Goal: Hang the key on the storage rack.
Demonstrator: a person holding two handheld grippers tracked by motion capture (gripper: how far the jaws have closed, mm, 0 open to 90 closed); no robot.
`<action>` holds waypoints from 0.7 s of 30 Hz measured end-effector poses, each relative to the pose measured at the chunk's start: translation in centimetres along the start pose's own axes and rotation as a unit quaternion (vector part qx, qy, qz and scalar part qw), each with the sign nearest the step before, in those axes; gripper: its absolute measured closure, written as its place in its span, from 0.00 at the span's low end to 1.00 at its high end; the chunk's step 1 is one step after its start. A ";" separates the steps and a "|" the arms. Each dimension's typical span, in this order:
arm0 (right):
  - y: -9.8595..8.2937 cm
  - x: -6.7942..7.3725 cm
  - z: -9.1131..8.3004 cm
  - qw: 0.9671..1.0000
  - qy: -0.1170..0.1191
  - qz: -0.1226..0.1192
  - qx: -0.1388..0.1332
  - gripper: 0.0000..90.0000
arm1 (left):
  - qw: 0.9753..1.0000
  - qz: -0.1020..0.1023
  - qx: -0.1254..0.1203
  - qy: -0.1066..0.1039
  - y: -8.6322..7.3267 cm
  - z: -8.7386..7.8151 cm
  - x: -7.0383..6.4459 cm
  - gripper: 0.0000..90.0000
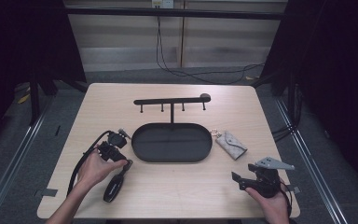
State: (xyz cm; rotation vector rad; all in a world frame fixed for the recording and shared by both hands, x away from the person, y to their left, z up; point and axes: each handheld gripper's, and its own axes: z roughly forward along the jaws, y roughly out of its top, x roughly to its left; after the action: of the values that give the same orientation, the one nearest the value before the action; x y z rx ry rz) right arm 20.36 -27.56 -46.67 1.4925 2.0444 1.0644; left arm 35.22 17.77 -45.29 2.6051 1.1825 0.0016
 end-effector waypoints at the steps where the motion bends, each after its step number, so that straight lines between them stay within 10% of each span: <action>1: 0.0 0.0 0.0 1.000 0.000 0.000 0.000 0.27 | 1.000 0.000 0.002 0.000 0.1 0.0 0.0 0.68; 21: 0.0 0.0 0.1 1.000 0.000 0.001 0.002 0.27 | 0.998 0.006 0.056 -0.004 1.0 1.6 -0.4 0.74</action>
State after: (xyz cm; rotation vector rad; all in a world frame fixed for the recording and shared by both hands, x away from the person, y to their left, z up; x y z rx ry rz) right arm 20.49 -27.51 -46.72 1.4964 2.0462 1.0629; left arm 35.81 16.45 -46.51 2.7053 1.1965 -0.0753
